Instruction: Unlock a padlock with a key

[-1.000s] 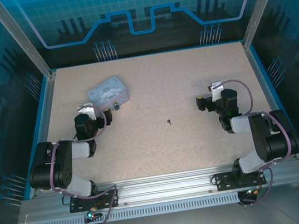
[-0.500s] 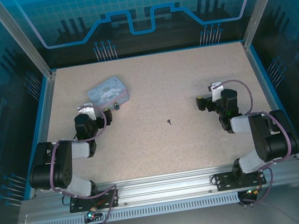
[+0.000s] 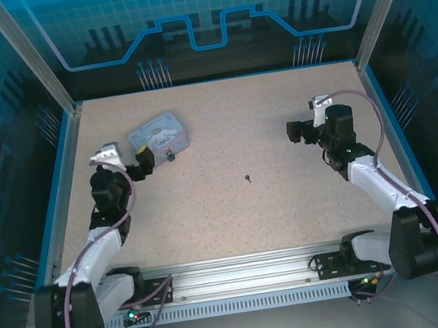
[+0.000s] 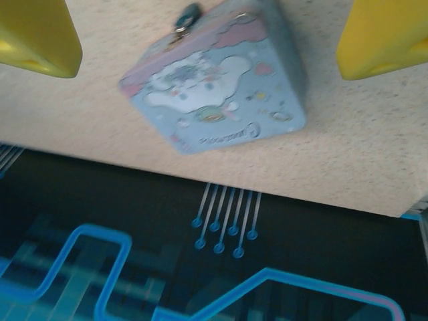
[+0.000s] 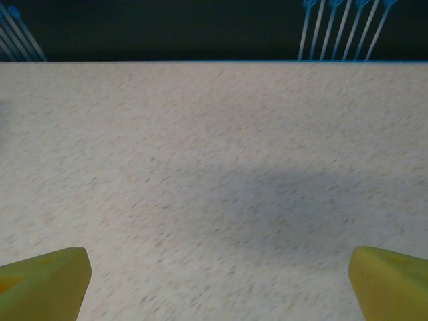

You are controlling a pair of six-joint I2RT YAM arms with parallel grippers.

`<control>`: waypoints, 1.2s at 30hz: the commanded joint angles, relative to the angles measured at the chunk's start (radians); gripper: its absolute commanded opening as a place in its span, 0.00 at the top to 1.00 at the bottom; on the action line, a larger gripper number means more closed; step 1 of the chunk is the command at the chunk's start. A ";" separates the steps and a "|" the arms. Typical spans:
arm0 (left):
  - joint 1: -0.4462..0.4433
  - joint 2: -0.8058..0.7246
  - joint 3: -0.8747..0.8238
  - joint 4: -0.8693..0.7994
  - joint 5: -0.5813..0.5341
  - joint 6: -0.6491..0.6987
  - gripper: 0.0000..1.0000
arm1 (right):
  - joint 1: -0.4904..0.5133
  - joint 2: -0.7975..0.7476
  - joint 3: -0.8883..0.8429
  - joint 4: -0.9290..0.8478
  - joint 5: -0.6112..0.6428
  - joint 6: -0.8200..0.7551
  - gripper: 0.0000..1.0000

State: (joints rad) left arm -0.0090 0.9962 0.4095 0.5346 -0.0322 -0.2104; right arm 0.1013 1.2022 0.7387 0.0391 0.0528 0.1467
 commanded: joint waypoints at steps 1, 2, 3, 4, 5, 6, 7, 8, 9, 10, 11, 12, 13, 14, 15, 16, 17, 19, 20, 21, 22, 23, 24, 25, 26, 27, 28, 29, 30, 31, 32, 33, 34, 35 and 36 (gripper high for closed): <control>0.009 -0.049 0.083 -0.308 0.144 -0.257 0.01 | 0.082 -0.003 0.052 -0.350 -0.050 0.085 0.00; 0.006 -0.052 0.095 -0.337 0.195 -0.294 0.01 | 0.111 0.001 0.062 -0.385 -0.053 0.088 0.00; -0.003 -0.055 0.095 -0.351 0.242 -0.334 0.01 | 0.141 0.010 0.081 -0.429 -0.045 0.088 0.00; -0.021 -0.062 0.089 -0.359 0.272 -0.365 0.01 | 0.183 0.023 0.097 -0.469 -0.022 0.091 0.00; -0.042 -0.067 0.082 -0.363 0.290 -0.380 0.01 | 0.213 0.038 0.113 -0.502 -0.005 0.094 0.02; -0.075 -0.076 0.074 -0.373 0.300 -0.388 0.01 | 0.247 0.064 0.132 -0.536 0.008 0.094 0.04; -0.111 -0.084 0.069 -0.390 0.296 -0.391 0.01 | 0.277 0.095 0.159 -0.571 0.022 0.099 0.07; -0.143 -0.090 0.061 -0.398 0.293 -0.394 0.01 | 0.297 0.125 0.186 -0.598 0.027 0.103 0.10; -0.177 -0.096 0.051 -0.399 0.289 -0.396 0.01 | 0.317 0.161 0.208 -0.626 0.030 0.106 0.13; -0.210 -0.101 0.038 -0.395 0.284 -0.403 0.01 | 0.337 0.198 0.231 -0.646 0.039 0.107 0.17; -0.233 -0.105 0.026 -0.386 0.283 -0.411 0.01 | 0.354 0.229 0.252 -0.660 0.046 0.109 0.20; -0.256 -0.108 0.010 -0.369 0.282 -0.422 0.01 | 0.370 0.267 0.273 -0.671 0.050 0.109 0.23; -0.270 -0.111 -0.009 -0.348 0.281 -0.433 0.01 | 0.386 0.305 0.298 -0.679 0.053 0.109 0.26; -0.278 -0.111 -0.023 -0.331 0.282 -0.442 0.01 | 0.399 0.333 0.317 -0.683 0.056 0.110 0.29; -0.282 -0.111 -0.037 -0.322 0.285 -0.448 0.01 | 0.410 0.369 0.344 -0.687 0.055 0.112 0.31; -0.283 -0.113 -0.045 -0.321 0.285 -0.449 0.01 | 0.426 0.401 0.371 -0.692 0.052 0.113 0.33; -0.284 -0.113 -0.047 -0.326 0.282 -0.447 0.01 | 0.438 0.433 0.394 -0.699 0.055 0.113 0.34; -0.284 -0.117 -0.047 -0.342 0.276 -0.436 0.01 | 0.466 0.500 0.452 -0.720 0.066 0.113 0.39; -0.284 -0.119 -0.047 -0.346 0.272 -0.433 0.01 | 0.475 0.528 0.473 -0.726 0.066 0.115 0.42; -0.286 -0.124 -0.049 -0.350 0.267 -0.431 0.01 | 0.482 0.559 0.495 -0.729 0.062 0.118 0.45; -0.286 -0.127 -0.049 -0.350 0.263 -0.430 0.01 | 0.489 0.586 0.516 -0.731 0.054 0.119 0.47; -0.285 -0.131 -0.051 -0.349 0.262 -0.429 0.01 | 0.492 0.610 0.535 -0.731 0.045 0.122 0.50; -0.285 -0.132 -0.051 -0.350 0.260 -0.428 0.01 | 0.495 0.635 0.553 -0.730 0.036 0.124 0.52; -0.286 -0.133 -0.050 -0.349 0.259 -0.427 0.01 | 0.497 0.659 0.572 -0.731 0.026 0.127 0.53; -0.285 -0.135 -0.049 -0.349 0.260 -0.428 0.01 | 0.498 0.675 0.585 -0.731 0.020 0.129 0.55; -0.286 -0.134 -0.048 -0.352 0.258 -0.427 0.01 | 0.498 0.691 0.599 -0.731 0.013 0.132 0.56; -0.286 -0.135 -0.047 -0.354 0.259 -0.427 0.01 | 0.498 0.706 0.606 -0.730 0.009 0.138 0.57; -0.287 -0.134 -0.047 -0.354 0.258 -0.428 0.01 | 0.499 0.717 0.613 -0.728 0.005 0.141 0.59; -0.287 -0.136 -0.046 -0.354 0.259 -0.428 0.01 | 0.498 0.728 0.618 -0.725 -0.005 0.142 0.60; -0.287 -0.135 -0.047 -0.352 0.259 -0.429 0.01 | 0.498 0.740 0.622 -0.723 -0.018 0.146 0.62; -0.287 -0.135 -0.047 -0.352 0.259 -0.429 0.01 | 0.499 0.751 0.626 -0.723 -0.030 0.148 0.63; -0.287 -0.135 -0.047 -0.352 0.259 -0.427 0.01 | 0.498 0.761 0.634 -0.723 -0.042 0.149 0.64; -0.287 -0.135 -0.046 -0.355 0.258 -0.427 0.01 | 0.498 0.770 0.639 -0.724 -0.045 0.151 0.65; -0.287 -0.136 -0.046 -0.354 0.257 -0.427 0.01 | 0.499 0.775 0.642 -0.725 -0.046 0.154 0.67; -0.287 -0.135 -0.046 -0.354 0.256 -0.428 0.01 | 0.499 0.780 0.643 -0.727 -0.041 0.157 0.67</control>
State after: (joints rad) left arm -0.2874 0.8738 0.3664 0.1841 0.2295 -0.6304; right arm 0.5903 1.9594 1.3506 -0.6552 0.0433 0.2882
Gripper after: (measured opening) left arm 0.988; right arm 0.334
